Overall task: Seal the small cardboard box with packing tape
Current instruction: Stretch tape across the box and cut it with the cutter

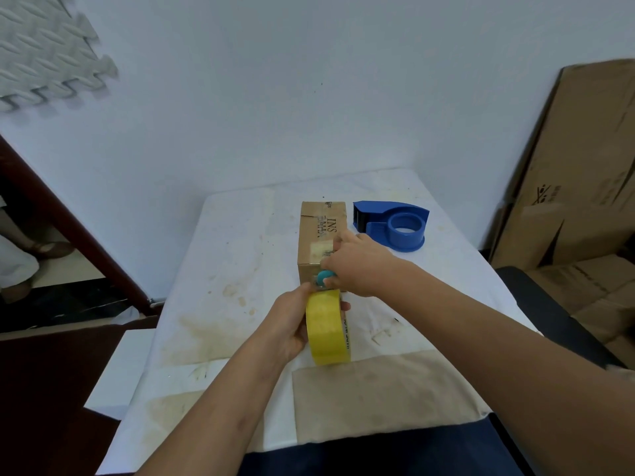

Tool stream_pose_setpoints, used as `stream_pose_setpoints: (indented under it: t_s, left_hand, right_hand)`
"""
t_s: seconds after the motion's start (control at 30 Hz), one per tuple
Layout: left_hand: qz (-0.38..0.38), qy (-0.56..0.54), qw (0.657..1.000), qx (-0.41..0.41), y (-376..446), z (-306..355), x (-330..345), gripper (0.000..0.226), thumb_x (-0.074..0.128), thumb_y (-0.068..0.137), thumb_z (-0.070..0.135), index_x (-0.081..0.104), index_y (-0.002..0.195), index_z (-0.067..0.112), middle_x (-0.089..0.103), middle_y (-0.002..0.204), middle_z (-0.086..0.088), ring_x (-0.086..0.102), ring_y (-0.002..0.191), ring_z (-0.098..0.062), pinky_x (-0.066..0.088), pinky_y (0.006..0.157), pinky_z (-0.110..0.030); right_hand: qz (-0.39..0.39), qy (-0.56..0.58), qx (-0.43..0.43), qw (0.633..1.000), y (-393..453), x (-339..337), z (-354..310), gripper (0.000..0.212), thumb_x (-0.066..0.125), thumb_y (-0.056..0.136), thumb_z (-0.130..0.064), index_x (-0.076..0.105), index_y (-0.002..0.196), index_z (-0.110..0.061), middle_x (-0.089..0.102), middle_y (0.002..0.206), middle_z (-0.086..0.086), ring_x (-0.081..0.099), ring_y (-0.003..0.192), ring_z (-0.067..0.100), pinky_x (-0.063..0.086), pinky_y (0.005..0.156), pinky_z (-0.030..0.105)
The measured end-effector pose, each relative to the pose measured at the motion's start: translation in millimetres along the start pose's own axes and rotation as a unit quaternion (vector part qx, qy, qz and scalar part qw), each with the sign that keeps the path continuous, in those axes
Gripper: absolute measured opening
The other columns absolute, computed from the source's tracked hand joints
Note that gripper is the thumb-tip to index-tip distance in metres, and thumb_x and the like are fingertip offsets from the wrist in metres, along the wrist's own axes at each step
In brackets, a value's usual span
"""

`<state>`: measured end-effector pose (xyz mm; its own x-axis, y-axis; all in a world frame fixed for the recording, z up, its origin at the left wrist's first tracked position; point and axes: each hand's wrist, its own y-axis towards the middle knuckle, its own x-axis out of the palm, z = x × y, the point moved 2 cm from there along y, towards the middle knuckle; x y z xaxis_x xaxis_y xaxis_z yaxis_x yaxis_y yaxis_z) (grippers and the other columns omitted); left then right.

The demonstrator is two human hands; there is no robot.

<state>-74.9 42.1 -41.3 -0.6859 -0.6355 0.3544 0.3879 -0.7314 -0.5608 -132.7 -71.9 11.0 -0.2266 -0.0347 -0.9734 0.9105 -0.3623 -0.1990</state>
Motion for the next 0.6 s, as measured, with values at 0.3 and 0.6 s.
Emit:
stream_pose_setpoints:
  t_s: [0.3, 0.6]
  left_hand:
    - [-0.001, 0.005, 1.0, 0.0, -1.9, 1.5, 2.4, 0.035, 0.046, 0.099, 0.018, 0.06, 0.126, 0.0, 0.073, 0.093, -0.025, 0.072, 0.06, -0.026, 0.059, 0.053, -0.031]
    - [-0.006, 0.019, 1.0, -0.001, -6.2, 3.1, 2.6, 0.035, 0.053, 0.096, 0.018, 0.061, 0.125, 0.0, 0.075, 0.088, -0.022, 0.073, 0.063, -0.025, 0.059, 0.057, -0.032]
  right_hand:
    - [0.002, -0.065, 0.003, 0.998, 3.2, -1.4, -6.3, 0.038, 0.046, 0.096, -0.044, 0.062, 0.122, -0.021, 0.055, 0.128, 0.007, 0.036, 0.125, 0.027, 0.026, 0.109, 0.044]
    - [0.01, -0.106, -0.012, 0.994, 2.1, -6.0, -6.5, 0.034, 0.052, 0.096, -0.037, 0.061, 0.125, -0.021, 0.056, 0.126, 0.006, 0.037, 0.125, 0.027, 0.024, 0.11, 0.043]
